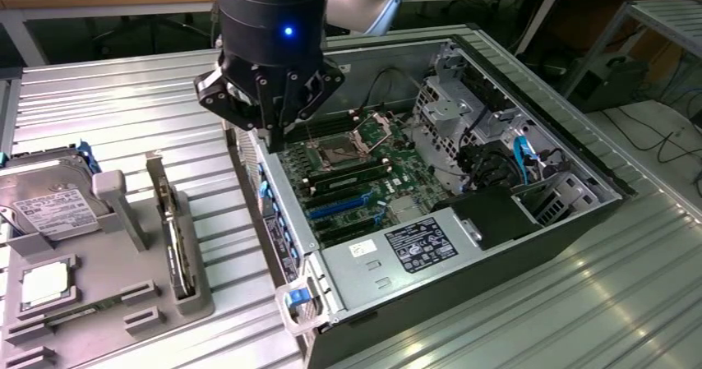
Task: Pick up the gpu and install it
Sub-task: 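Reach for the gpu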
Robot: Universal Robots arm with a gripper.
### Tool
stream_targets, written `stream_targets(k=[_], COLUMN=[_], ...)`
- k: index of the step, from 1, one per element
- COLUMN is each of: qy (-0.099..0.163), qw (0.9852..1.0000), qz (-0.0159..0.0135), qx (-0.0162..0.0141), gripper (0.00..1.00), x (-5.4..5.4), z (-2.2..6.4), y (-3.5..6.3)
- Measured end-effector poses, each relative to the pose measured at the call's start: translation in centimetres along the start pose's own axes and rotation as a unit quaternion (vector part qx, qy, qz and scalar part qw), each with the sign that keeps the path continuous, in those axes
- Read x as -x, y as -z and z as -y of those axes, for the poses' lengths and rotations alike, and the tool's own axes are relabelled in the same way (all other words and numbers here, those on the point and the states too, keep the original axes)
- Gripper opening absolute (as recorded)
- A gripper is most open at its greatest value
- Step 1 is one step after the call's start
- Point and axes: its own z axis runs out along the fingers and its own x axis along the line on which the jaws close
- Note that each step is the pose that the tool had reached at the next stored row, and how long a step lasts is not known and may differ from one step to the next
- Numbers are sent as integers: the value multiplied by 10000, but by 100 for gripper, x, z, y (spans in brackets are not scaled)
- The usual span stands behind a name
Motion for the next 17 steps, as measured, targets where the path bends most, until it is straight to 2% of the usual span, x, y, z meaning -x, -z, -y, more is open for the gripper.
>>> stream_targets(k=[17], qy=[182], qw=[9998], qz=[-8], qx=[4], gripper=[11], x=[-185], z=[54], y=[6])
